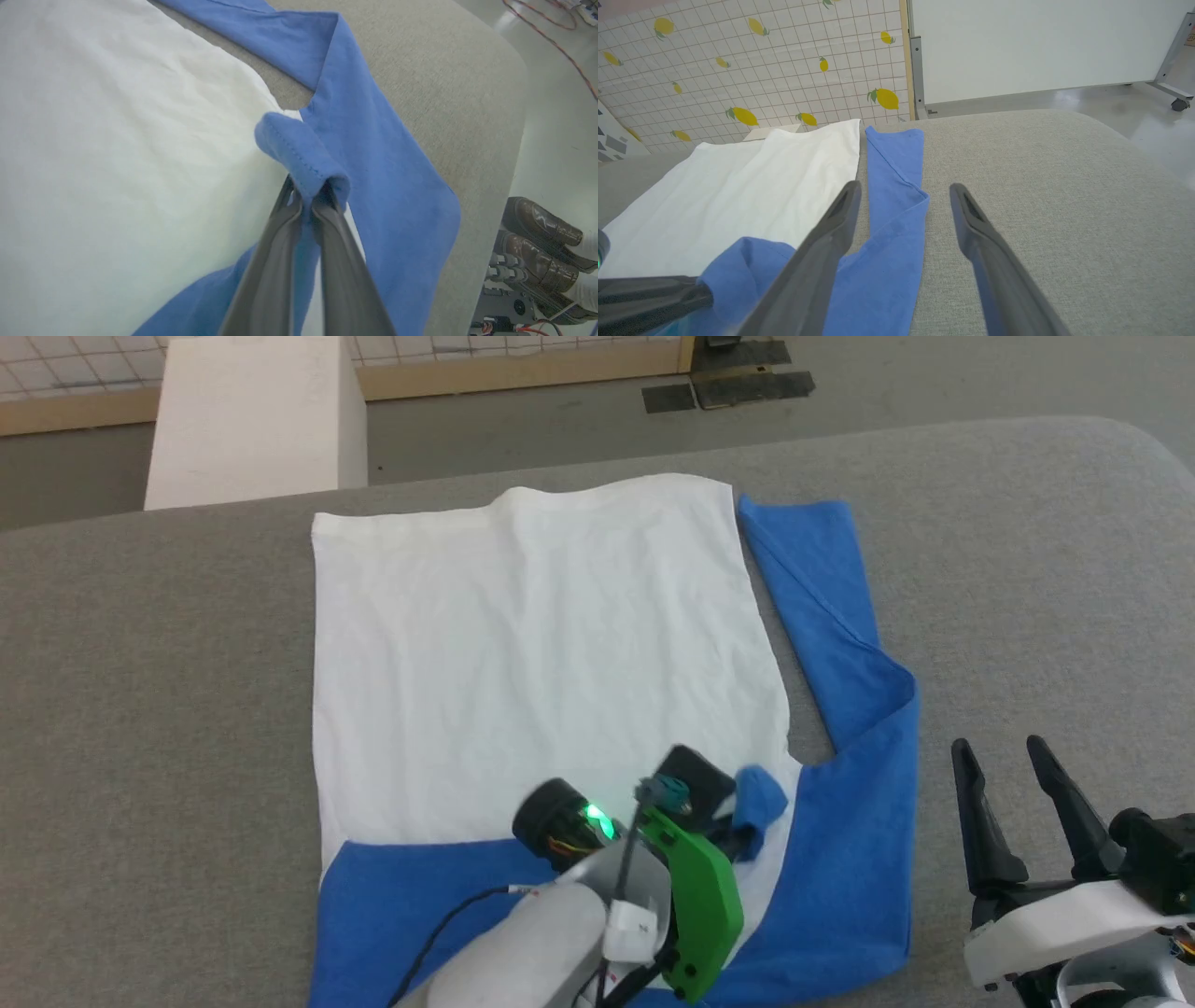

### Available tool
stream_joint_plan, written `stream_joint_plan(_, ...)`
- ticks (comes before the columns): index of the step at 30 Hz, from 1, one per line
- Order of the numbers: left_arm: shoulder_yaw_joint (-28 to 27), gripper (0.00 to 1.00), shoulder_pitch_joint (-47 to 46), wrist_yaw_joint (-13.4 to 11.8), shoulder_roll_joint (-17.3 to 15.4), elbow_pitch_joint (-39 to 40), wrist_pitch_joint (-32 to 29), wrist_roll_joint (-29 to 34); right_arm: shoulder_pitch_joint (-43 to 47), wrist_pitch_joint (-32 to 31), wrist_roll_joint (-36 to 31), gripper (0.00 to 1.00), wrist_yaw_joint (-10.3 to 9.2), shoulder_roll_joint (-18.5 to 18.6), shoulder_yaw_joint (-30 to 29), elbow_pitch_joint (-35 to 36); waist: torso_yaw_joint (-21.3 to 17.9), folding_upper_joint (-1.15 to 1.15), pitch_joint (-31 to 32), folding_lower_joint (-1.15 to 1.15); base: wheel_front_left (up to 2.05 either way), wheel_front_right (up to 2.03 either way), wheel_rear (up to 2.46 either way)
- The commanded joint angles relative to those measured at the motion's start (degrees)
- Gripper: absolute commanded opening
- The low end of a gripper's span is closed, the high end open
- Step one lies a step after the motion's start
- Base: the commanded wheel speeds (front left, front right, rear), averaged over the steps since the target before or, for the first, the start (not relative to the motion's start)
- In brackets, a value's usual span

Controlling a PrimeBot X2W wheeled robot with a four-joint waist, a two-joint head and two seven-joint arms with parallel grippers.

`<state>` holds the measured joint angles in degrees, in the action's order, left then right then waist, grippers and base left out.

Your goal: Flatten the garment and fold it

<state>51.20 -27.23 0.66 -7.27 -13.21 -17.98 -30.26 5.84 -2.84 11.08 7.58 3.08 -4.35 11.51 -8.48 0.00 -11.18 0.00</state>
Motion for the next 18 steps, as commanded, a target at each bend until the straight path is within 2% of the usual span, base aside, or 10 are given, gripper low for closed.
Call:
stream_joint_plan(1, 1.04, 0.00, -1.39, 1.05, 0.52, -2.08, 0.36, 0.78, -0.87, 0.28, 0.26, 1.00, -0.09, -0.11, 0.28, -0.30, -1.09, 0.00, -1.03, 0.00, 0.00, 0.00, 0.00)
stream_joint_plan(3, 2.51, 0.00, -1.81, 2.37, 1.14, -5.13, 0.61, 1.03, -1.10, 0.43, 0.35, 1.00, -0.09, -0.11, 0.54, -0.63, -1.47, 0.00, -1.32, 0.00, 0.00, 0.00, 0.00)
stream_joint_plan(4, 2.95, 0.28, -1.89, 2.78, 1.42, -6.65, 0.77, 0.90, -1.23, 0.52, 0.36, 1.00, -0.09, -0.12, 0.70, -0.81, -1.66, 0.00, -1.44, 0.00, 0.00, 0.00, 0.00)
stream_joint_plan(5, 3.37, 0.62, -2.00, 3.08, 1.58, -7.80, 0.71, 0.88, -1.32, 0.59, 0.36, 1.00, -0.09, -0.12, 0.83, -0.95, -1.80, 0.00, -1.47, 0.00, 0.00, 0.00, 0.00)
stream_joint_plan(6, 3.84, 1.00, -2.01, 3.60, 1.72, -9.03, 0.50, 0.53, -1.41, 0.65, 0.37, 1.00, -0.09, -0.12, 0.96, -1.12, -1.92, 0.00, -1.45, 0.00, 0.00, 0.00, 0.00)
stream_joint_plan(9, 3.20, 1.00, -1.85, 4.42, 2.20, -9.86, 0.72, -1.91, -1.39, 0.72, 0.43, 1.00, -0.09, -0.13, 0.93, -1.39, -1.86, 0.00, -1.20, 0.00, 0.00, 0.00, 0.00)
stream_joint_plan(13, -0.36, 1.00, -2.02, 4.53, 1.79, -6.30, 4.32, -4.83, -0.96, 0.45, 0.32, 1.00, -0.09, -0.14, 0.19, -1.28, -0.86, 0.00, -0.28, 0.00, 0.00, 0.00, 0.00)
stream_joint_plan(18, -6.59, 1.00, -0.82, 1.00, -2.30, -0.74, 10.26, -5.50, -0.76, -0.01, 0.01, 1.00, -0.09, -0.14, -0.20, -0.42, 0.45, 0.00, 0.70, 0.00, 0.00, 0.00, 0.00)
